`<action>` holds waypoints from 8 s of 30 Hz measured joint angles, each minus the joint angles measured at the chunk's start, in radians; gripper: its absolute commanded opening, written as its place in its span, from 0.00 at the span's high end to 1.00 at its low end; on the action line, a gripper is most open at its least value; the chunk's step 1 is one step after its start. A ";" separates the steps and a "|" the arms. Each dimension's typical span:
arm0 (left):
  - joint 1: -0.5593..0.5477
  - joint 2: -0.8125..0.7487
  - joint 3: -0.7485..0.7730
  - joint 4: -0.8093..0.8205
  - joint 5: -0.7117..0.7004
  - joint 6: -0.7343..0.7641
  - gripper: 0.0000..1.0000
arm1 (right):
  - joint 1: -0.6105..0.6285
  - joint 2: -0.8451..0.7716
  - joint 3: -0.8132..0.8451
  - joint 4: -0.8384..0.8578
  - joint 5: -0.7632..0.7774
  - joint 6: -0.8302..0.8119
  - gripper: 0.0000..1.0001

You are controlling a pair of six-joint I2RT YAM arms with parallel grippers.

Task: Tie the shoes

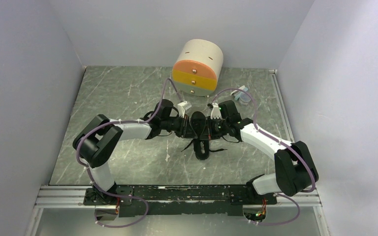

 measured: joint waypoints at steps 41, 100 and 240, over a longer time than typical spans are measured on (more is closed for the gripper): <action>-0.029 0.078 0.079 -0.074 -0.062 0.051 0.95 | -0.006 0.015 0.012 -0.014 -0.037 -0.036 0.75; 0.058 0.025 -0.003 0.011 -0.006 -0.013 0.61 | -0.079 -0.034 -0.019 0.010 -0.124 -0.053 1.00; 0.087 0.130 0.243 -0.210 0.031 0.344 0.65 | -0.042 -0.012 -0.265 0.586 -0.028 0.209 1.00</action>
